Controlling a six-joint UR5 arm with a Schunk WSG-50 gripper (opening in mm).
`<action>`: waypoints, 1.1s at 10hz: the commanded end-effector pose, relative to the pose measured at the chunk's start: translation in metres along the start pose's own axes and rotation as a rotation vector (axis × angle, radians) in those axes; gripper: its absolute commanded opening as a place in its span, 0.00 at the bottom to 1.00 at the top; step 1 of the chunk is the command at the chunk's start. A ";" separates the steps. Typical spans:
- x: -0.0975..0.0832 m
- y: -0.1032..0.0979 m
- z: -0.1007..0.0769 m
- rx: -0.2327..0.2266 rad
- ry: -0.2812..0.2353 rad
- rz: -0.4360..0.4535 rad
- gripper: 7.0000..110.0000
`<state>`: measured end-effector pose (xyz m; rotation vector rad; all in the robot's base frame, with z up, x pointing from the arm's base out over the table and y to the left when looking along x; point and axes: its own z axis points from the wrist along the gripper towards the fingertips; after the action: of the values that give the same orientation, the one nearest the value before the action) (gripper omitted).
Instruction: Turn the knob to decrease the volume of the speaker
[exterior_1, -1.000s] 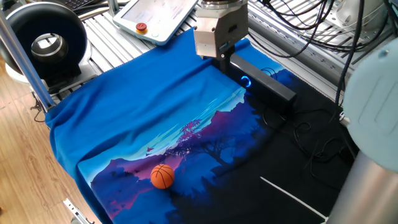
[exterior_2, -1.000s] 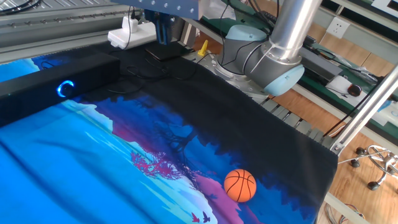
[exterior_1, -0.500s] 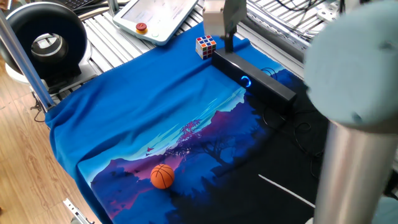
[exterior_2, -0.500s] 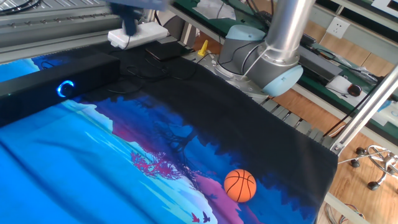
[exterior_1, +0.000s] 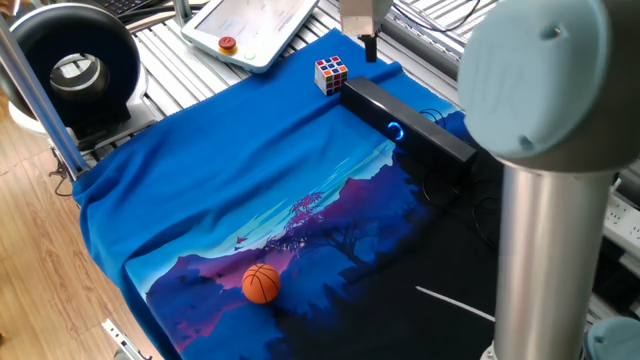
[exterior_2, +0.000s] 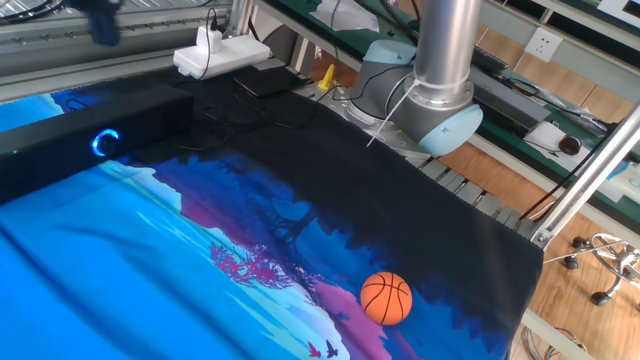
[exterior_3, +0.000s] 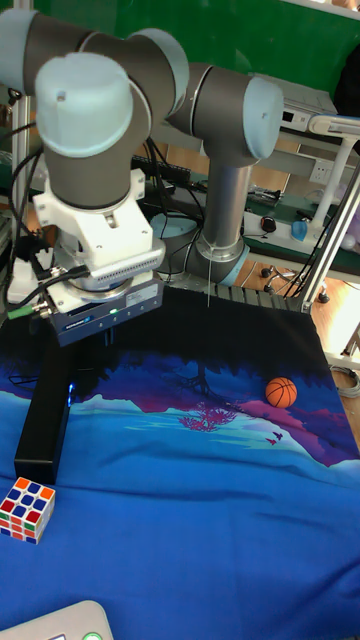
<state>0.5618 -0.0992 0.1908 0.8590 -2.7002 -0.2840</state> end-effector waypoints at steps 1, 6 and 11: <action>0.002 0.001 -0.001 -0.062 0.007 -0.018 0.00; -0.014 -0.039 -0.003 0.100 -0.058 0.000 0.00; 0.006 0.020 -0.003 -0.138 -0.010 -0.474 0.00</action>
<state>0.5641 -0.0939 0.1914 1.2232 -2.5740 -0.4423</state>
